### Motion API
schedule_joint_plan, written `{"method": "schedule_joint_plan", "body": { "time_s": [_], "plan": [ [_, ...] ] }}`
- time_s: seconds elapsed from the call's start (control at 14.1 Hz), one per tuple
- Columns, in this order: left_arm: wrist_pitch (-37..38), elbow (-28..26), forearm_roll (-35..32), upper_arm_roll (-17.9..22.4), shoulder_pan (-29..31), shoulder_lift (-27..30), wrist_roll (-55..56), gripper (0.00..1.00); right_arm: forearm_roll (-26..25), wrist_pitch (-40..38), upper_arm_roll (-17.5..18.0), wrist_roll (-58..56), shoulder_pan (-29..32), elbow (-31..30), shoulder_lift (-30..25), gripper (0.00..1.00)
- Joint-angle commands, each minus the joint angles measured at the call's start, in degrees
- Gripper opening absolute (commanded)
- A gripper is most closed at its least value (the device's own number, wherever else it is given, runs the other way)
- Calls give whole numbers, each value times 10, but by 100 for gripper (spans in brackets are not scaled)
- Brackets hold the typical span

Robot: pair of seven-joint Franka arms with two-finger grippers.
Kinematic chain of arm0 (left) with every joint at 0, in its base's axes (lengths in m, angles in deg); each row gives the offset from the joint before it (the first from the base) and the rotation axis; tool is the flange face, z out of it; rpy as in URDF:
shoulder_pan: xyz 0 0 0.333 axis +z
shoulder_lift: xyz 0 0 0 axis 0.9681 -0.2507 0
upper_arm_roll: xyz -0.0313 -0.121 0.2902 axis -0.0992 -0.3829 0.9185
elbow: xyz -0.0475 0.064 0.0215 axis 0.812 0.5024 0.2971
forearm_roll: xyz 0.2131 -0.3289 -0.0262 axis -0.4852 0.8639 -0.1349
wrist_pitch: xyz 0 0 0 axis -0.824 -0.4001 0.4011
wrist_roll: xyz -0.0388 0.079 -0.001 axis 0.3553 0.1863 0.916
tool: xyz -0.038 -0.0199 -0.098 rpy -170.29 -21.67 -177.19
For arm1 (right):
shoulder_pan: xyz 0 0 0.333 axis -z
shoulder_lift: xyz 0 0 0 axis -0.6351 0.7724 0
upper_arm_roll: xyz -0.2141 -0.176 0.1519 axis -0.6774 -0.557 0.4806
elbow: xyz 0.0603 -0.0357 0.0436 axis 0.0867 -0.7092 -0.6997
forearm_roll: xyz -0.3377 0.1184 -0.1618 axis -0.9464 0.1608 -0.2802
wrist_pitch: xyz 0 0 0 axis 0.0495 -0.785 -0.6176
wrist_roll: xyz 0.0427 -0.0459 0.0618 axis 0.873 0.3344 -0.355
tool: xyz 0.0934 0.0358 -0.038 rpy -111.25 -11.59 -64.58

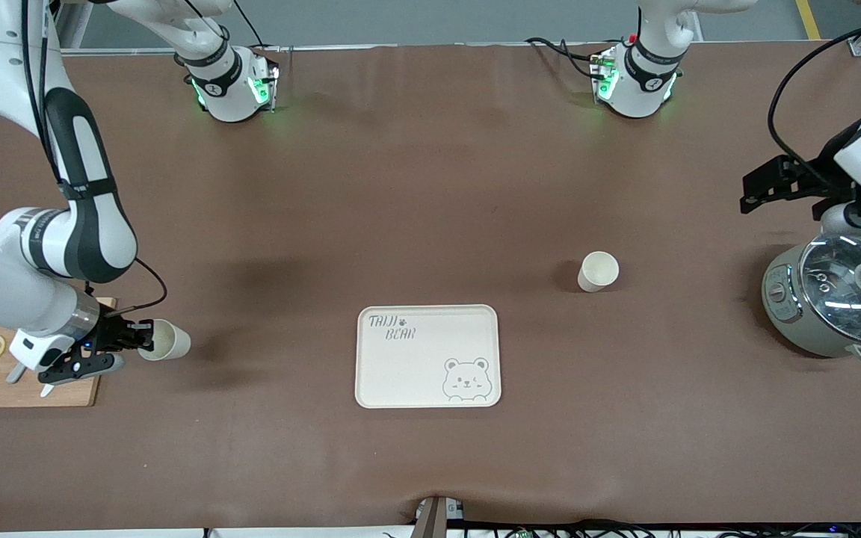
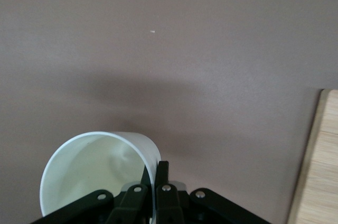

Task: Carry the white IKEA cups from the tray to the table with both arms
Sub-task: 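Carry the second cup with the right gripper toward the cutting board, then lower the cup beside the board and open the right gripper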

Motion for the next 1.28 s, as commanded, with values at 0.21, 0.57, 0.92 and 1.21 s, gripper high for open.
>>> {"method": "schedule_joint_plan", "body": {
  "time_s": [0.21, 0.57, 0.92, 1.21],
  "plan": [
    [-47, -68, 10, 5, 32, 25, -74, 100, 30, 16, 11, -18, 12, -6, 25, 0],
    [-210, -263, 15, -4, 31, 122, -76, 100, 44, 39, 11, -18, 7, -10, 44, 0],
    [-207, -248, 15, -8, 24, 117, -61, 100, 44, 60, 11, -18, 6, -10, 59, 0],
    [-207, -247, 16, -10, 25, 108, -69, 100, 44, 60, 11, -17, 4, -9, 59, 0]
  ]
}}
